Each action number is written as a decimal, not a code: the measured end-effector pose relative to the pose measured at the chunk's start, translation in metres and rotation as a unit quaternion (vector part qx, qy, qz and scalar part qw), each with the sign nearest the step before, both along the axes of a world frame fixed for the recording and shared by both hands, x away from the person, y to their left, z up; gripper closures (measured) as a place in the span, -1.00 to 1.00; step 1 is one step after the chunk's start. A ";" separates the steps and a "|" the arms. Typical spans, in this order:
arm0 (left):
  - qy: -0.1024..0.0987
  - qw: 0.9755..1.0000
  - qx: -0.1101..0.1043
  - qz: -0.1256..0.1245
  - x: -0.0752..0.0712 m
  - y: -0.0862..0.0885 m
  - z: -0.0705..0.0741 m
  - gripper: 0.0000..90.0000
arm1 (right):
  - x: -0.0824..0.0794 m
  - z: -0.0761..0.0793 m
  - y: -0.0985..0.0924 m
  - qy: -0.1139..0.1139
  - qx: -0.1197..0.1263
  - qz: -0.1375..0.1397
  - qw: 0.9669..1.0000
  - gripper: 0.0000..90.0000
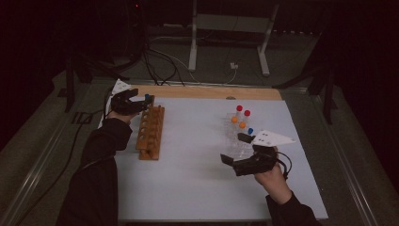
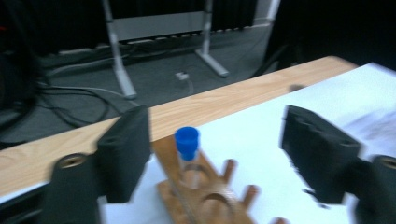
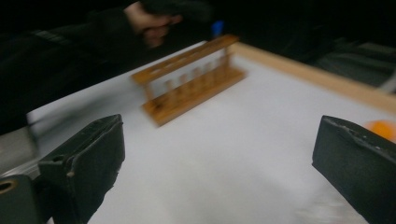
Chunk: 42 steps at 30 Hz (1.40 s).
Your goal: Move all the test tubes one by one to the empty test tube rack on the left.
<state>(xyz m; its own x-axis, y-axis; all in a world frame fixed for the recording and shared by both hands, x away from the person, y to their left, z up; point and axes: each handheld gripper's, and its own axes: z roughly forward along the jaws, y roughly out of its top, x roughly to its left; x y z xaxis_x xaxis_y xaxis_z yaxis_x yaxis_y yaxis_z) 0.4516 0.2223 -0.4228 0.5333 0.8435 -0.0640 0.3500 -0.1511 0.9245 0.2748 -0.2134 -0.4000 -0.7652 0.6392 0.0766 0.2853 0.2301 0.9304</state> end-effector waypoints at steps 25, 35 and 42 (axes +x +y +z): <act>0.003 0.989 -0.025 -0.143 -0.136 -0.020 -0.010 -0.96 | 0.025 -0.016 -0.084 0.025 -0.033 -0.155 0.987 -0.72; 0.001 0.986 -0.015 -0.164 -0.170 -0.028 -0.027 -0.96 | 0.034 -0.047 -0.085 0.062 -0.057 -0.152 0.985 -0.24; 0.008 0.985 -0.013 -0.172 -0.175 -0.029 -0.033 -0.96 | 0.049 -0.058 -0.077 0.082 -0.060 -0.146 0.984 0.23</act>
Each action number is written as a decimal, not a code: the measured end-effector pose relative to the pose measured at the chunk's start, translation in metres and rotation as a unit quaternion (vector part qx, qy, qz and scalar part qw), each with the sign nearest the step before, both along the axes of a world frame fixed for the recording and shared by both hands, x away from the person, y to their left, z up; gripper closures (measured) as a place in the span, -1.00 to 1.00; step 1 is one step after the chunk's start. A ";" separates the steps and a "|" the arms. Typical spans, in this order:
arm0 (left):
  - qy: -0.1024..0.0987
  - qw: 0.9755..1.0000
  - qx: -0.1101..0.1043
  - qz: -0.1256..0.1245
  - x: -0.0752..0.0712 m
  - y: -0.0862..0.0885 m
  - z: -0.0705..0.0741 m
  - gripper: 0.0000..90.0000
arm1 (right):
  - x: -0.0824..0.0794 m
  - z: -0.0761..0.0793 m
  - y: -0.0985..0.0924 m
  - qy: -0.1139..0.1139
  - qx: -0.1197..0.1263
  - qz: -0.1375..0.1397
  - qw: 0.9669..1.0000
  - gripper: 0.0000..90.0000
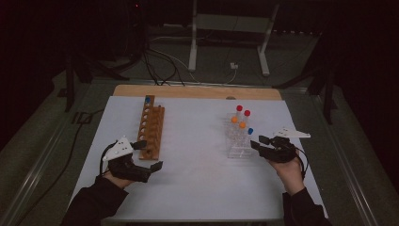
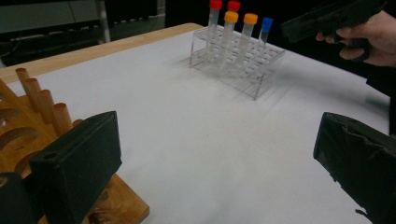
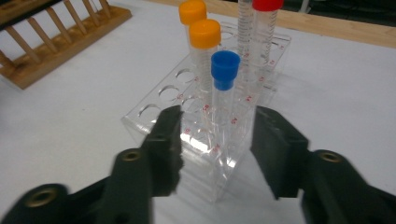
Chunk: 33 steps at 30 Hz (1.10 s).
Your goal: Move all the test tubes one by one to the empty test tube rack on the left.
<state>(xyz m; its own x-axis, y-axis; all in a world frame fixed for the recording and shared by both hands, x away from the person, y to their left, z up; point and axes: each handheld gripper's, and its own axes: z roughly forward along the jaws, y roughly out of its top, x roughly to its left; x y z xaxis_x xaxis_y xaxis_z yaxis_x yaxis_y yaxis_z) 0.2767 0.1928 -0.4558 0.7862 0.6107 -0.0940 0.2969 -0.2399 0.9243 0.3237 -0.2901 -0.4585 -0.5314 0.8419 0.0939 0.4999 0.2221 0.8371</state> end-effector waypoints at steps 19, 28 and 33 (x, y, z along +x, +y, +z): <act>0.004 1.000 0.006 -0.003 0.002 0.001 -0.004 -0.96 | 0.028 -0.012 0.017 0.019 -0.014 -0.010 1.000 0.63; 0.007 1.000 0.003 -0.004 0.002 0.002 -0.004 -0.96 | 0.027 -0.009 0.021 0.009 -0.031 -0.014 0.999 0.72; 0.007 1.000 0.002 -0.005 0.002 0.002 -0.003 -0.96 | 0.022 0.002 0.018 -0.016 -0.029 -0.018 0.999 0.72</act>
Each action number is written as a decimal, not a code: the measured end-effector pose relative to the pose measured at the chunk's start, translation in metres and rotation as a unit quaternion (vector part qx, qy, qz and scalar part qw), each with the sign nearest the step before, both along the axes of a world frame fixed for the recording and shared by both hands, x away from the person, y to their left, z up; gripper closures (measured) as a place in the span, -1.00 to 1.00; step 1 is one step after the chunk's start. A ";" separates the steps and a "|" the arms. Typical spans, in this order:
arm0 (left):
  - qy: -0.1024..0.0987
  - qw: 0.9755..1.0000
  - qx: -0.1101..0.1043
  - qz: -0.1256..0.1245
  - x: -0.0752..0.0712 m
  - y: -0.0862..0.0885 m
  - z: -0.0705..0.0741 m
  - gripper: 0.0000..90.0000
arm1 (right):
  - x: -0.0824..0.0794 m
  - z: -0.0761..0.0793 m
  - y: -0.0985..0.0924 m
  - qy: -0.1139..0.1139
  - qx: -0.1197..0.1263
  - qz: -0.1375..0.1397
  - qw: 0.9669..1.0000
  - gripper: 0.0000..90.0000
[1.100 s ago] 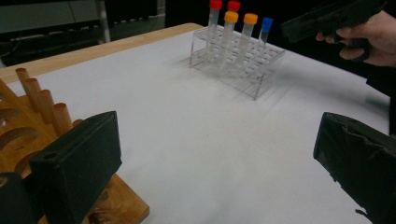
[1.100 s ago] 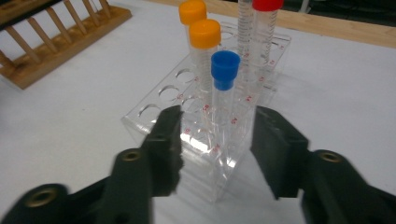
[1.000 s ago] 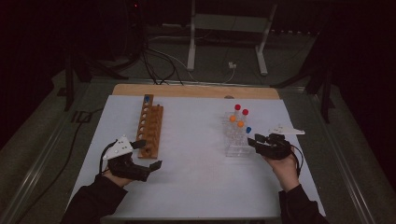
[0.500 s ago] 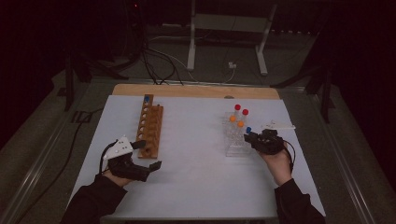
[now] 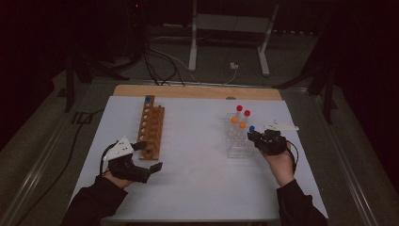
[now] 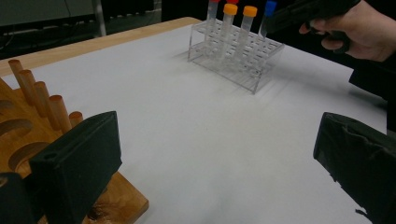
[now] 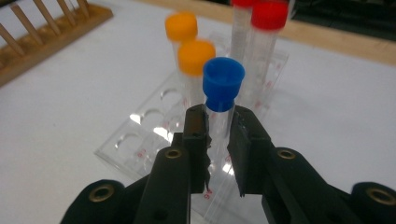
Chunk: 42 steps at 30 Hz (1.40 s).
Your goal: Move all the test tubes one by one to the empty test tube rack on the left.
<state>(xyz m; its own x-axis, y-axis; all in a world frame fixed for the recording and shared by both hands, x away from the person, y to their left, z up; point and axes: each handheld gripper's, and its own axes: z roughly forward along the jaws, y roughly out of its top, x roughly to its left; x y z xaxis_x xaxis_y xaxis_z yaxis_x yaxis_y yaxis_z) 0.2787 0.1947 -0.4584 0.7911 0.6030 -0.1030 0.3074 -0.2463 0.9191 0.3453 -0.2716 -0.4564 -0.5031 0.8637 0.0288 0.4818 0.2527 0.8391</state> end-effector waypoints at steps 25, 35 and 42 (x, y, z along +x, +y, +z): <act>0.012 0.999 -0.001 -0.040 0.003 -0.013 0.008 -0.96 | -0.039 0.050 0.031 -0.066 0.022 0.079 0.994 0.72; 0.024 0.998 -0.007 -0.060 0.009 -0.025 0.012 -0.96 | -0.051 0.042 0.063 -0.050 0.020 0.136 0.989 0.72; 0.025 0.996 -0.002 -0.084 0.013 -0.039 0.018 -0.95 | -0.056 0.033 0.081 -0.036 0.016 0.165 0.986 0.72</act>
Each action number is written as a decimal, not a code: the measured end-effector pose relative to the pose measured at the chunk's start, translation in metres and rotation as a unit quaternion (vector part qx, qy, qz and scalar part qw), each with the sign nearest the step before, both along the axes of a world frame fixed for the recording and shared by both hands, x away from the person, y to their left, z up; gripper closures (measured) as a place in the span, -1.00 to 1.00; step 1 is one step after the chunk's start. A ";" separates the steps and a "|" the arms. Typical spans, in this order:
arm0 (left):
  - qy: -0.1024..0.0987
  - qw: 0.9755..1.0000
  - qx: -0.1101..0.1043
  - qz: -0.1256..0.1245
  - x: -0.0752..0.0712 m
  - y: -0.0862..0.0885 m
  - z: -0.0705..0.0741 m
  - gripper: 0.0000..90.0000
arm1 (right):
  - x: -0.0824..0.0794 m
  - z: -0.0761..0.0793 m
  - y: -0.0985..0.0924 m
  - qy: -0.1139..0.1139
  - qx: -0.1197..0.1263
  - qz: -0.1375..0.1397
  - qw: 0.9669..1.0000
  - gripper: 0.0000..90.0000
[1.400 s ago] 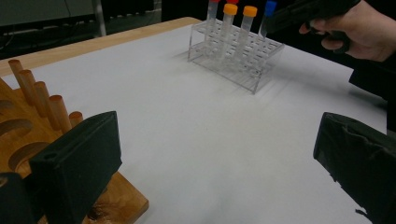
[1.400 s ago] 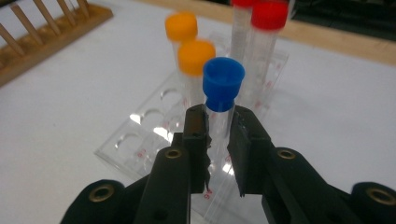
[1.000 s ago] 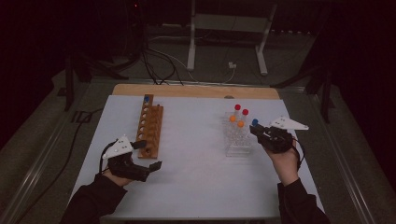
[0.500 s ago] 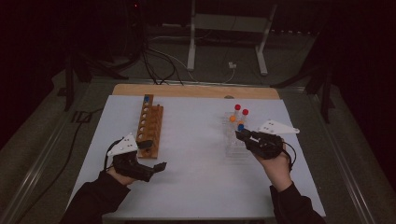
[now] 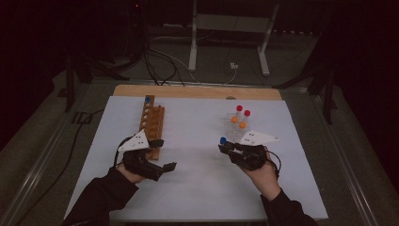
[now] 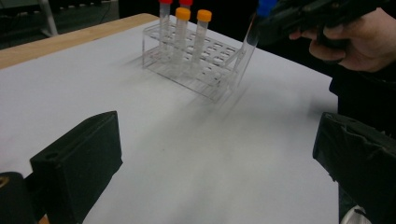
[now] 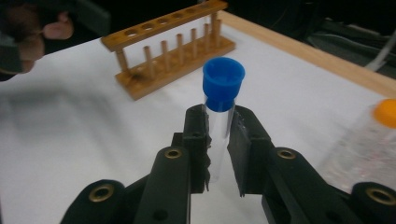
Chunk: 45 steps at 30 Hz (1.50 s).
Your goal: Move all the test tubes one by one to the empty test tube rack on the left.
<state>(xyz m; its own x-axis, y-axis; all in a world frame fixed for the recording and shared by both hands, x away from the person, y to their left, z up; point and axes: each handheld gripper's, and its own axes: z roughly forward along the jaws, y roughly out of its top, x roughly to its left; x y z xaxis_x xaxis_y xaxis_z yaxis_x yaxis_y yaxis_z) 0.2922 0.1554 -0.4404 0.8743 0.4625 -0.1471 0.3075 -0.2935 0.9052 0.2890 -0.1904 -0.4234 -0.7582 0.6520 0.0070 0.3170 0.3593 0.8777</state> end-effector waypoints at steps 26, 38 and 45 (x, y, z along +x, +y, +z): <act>-0.012 0.997 -0.015 -0.079 0.015 -0.062 0.016 -0.54 | -0.012 -0.019 0.033 0.024 -0.019 0.054 0.998 0.72; -0.033 0.996 0.000 -0.084 0.015 -0.082 0.012 0.06 | -0.012 -0.019 0.034 0.028 -0.020 0.057 0.998 0.72; -0.038 0.995 0.008 -0.094 0.016 -0.090 0.009 0.39 | -0.012 -0.019 0.034 0.029 -0.019 0.058 0.998 0.72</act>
